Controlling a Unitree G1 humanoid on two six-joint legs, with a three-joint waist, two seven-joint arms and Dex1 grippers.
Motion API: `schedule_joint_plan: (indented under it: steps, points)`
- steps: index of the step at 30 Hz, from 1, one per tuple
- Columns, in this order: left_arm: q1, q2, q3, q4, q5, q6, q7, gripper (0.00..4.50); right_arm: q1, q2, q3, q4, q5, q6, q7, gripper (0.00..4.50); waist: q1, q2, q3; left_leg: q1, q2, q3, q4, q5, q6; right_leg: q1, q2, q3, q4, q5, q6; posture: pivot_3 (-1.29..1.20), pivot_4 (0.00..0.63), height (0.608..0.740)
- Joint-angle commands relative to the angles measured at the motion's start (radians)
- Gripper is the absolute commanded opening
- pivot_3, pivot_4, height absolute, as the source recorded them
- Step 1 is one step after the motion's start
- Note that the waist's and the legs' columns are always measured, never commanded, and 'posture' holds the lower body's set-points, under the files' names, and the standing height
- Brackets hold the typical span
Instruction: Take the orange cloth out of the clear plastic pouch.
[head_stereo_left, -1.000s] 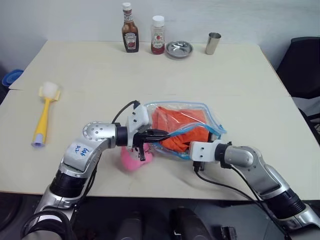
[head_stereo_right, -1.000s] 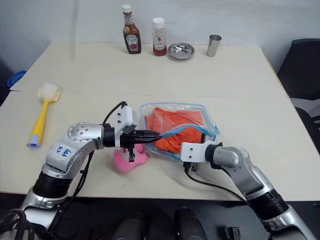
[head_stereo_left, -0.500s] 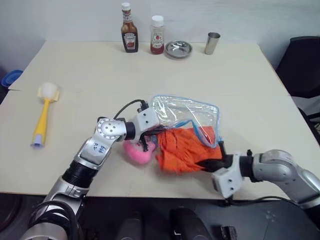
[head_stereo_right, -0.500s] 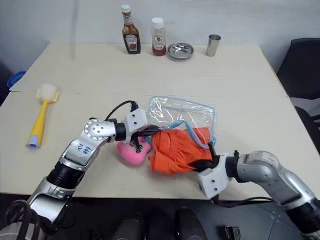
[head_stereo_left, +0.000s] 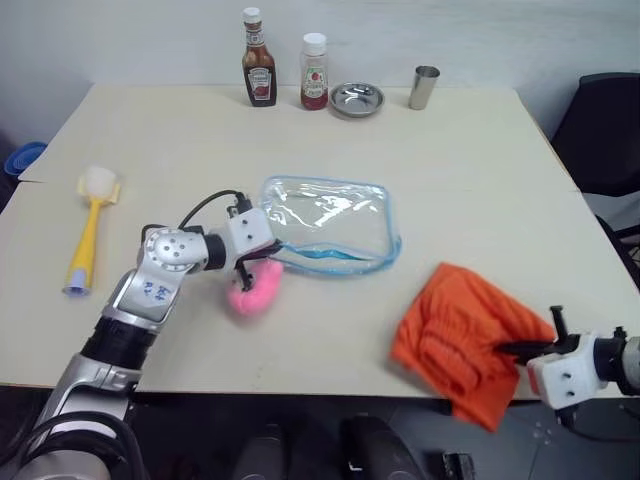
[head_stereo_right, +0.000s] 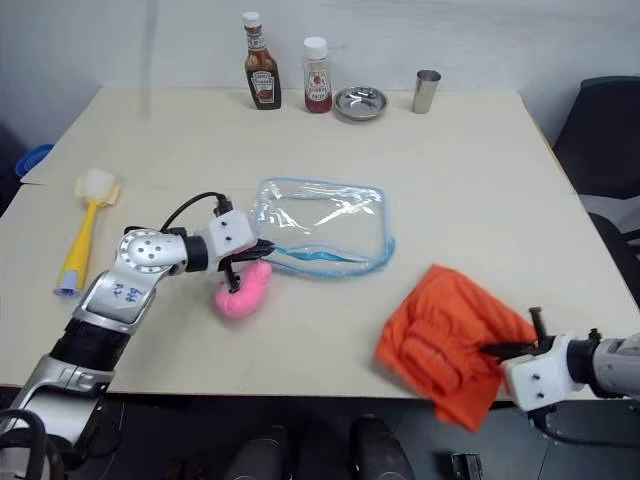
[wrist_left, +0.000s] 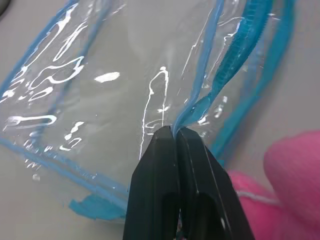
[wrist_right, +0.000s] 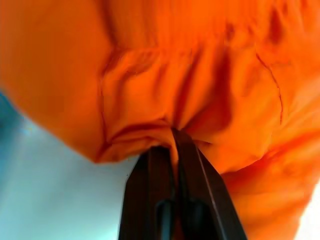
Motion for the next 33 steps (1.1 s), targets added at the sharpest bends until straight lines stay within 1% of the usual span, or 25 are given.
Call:
schedule_joint_plan:
  steps: [1, 3, 5, 9, 13, 16, 17, 18, 22, 25, 27, 28, 29, 30, 31, 33]
  points:
    - [0.049, 0.033, 0.016, -0.095, -0.05, -0.034, -0.092, 0.0, -0.088, 0.076, -0.038, 0.058, 0.092, 0.146, -0.04, 0.01, 0.0, -0.001, 0.0, 0.0, 0.0, 0.0, 0.0, 0.0, 0.0, 0.0, 0.0, 0.0, 0.0, 0.0, 0.0, 0.0, 0.15, 0.74]
    - [0.104, 0.051, 0.017, -0.195, -0.129, -0.021, -0.18, 0.0, -0.186, 0.172, -0.053, 0.029, 0.173, 0.336, -0.082, 0.01, -0.016, -0.001, 0.001, 0.0, 0.002, 0.0, 0.0, 0.0, 0.0, 0.0, 0.001, 0.0, 0.0, 0.0, 0.0, 0.0, 0.15, 0.74]
    - [0.14, 0.058, 0.017, -0.266, -0.179, 0.011, -0.225, 0.0, -0.24, 0.239, -0.055, -0.02, 0.197, 0.472, -0.113, 0.01, -0.018, -0.001, 0.001, 0.0, 0.002, 0.001, 0.0, 0.0, 0.0, -0.001, 0.001, 0.001, 0.001, 0.0, 0.0, 0.0, 0.15, 0.74]
    - [0.166, 0.05, 0.008, -0.321, -0.186, 0.052, -0.228, 0.0, -0.282, 0.361, -0.034, -0.154, 0.235, 0.71, -0.161, 0.01, -0.014, 0.0, 0.001, -0.002, 0.002, 0.001, 0.0, 0.0, -0.001, -0.004, 0.001, 0.001, 0.003, 0.0, 0.0, 0.0, 0.15, 0.74]
    - [0.158, 0.048, 0.01, -0.309, -0.15, 0.084, -0.192, 0.0, -0.277, 0.393, -0.027, -0.213, 0.199, 0.811, -0.188, 0.01, -0.011, 0.0, 0.001, -0.003, 0.001, 0.001, 0.0, 0.0, 0.0, -0.004, 0.001, 0.001, 0.002, 0.0, 0.0, 0.0, 0.15, 0.74]
    - [0.16, 0.06, 0.018, -0.288, -0.13, 0.092, -0.179, 0.0, -0.259, 0.367, -0.036, -0.217, 0.174, 0.819, -0.179, 0.01, -0.012, 0.0, 0.001, -0.004, 0.001, 0.001, 0.0, -0.002, 0.004, -0.004, 0.001, 0.001, 0.002, 0.0, 0.0, 0.0, 0.15, 0.74]
    - [0.164, 0.065, 0.023, -0.282, -0.127, 0.088, -0.179, 0.0, -0.247, 0.354, -0.043, -0.213, 0.17, 0.815, -0.167, 0.44, -0.012, 0.0, 0.001, -0.003, 0.001, 0.001, 0.0, -0.002, 0.004, -0.004, 0.001, 0.001, 0.002, 0.0, 0.0, 0.0, 0.15, 0.74]
    - [0.17, 0.07, 0.028, -0.279, -0.125, 0.087, -0.179, 0.0, -0.235, 0.34, -0.051, -0.206, 0.165, 0.806, -0.157, 0.67, -0.011, 0.0, 0.001, -0.003, 0.001, 0.001, 0.0, -0.002, 0.004, -0.004, 0.001, 0.001, 0.002, 0.0, 0.0, 0.0, 0.15, 0.74]
    - [0.179, 0.08, 0.052, -0.273, -0.138, 0.098, -0.175, 0.0, -0.171, 0.278, -0.079, -0.175, 0.159, 0.755, -0.119, 2.01, -0.012, 0.0, 0.001, -0.003, 0.001, 0.001, 0.0, -0.003, 0.005, -0.004, 0.001, 0.001, 0.002, 0.0, 0.0, 0.0, 0.15, 0.74]
    - [0.185, 0.084, 0.076, -0.274, -0.163, 0.122, -0.18, 0.68, -0.134, 0.248, -0.114, -0.177, 0.184, 0.752, -0.076, 3.04, -0.013, 0.0, 0.001, -0.003, 0.001, 0.001, 0.0, -0.003, 0.005, -0.004, 0.001, 0.001, 0.002, 0.0, 0.0, 0.0, 0.15, 0.74]
    - [0.188, 0.088, 0.107, -0.285, -0.2, 0.15, -0.192, 1.24, -0.12, 0.235, -0.149, -0.198, 0.235, 0.779, -0.028, 3.68, -0.013, 0.0, 0.001, -0.003, 0.001, 0.001, 0.0, -0.003, 0.005, -0.004, 0.001, 0.001, 0.002, 0.0, 0.0, 0.0, 0.15, 0.74]
    - [0.187, 0.088, 0.128, -0.291, -0.227, 0.174, -0.195, 1.49, -0.116, 0.23, -0.167, -0.211, 0.269, 0.804, 0.0, 3.95, -0.013, 0.0, 0.001, -0.003, 0.001, 0.001, 0.0, -0.003, 0.005, -0.004, 0.001, 0.001, 0.002, 0.0, 0.0, 0.0, 0.15, 0.74]
    - [0.181, 0.087, 0.173, -0.304, -0.29, 0.231, -0.2, 1.83, -0.111, 0.219, -0.198, -0.231, 0.328, 0.848, 0.051, 4.31, -0.013, 0.0, 0.001, -0.003, 0.001, 0.001, 0.0, -0.003, 0.005, -0.004, 0.001, 0.001, 0.002, 0.0, 0.0, 0.0, 0.15, 0.74]
    - [0.173, 0.09, 0.219, -0.315, -0.353, 0.293, -0.205, 2.15, -0.106, 0.206, -0.228, -0.249, 0.379, 0.881, 0.1, 4.5, -0.014, 0.0, 0.001, -0.003, 0.001, 0.001, 0.0, -0.003, 0.005, -0.004, 0.001, 0.001, 0.002, 0.0, 0.0, 0.0, 0.15, 0.74]
    - [0.17, 0.11, 0.279, -0.324, -0.431, 0.364, -0.226, 2.4, -0.096, 0.182, -0.271, -0.264, 0.443, 0.939, 0.167, 4.5, -0.014, 0.0, 0.001, -0.003, 0.001, 0.001, 0.0, -0.003, 0.005, -0.004, 0.001, 0.001, 0.002, 0.0, 0.0, 0.0, 0.15, 0.74]
    - [0.171, 0.141, 0.346, -0.335, -0.518, 0.442, -0.251, 2.4, -0.082, 0.151, -0.321, -0.279, 0.513, 1.01, 0.242, 4.5, -0.014, 0.001, 0.001, -0.004, 0.001, 0.001, 0.0, -0.003, 0.005, -0.004, 0.001, 0.001, 0.002, 0.0, 0.0, 0.0, 0.15, 0.74]
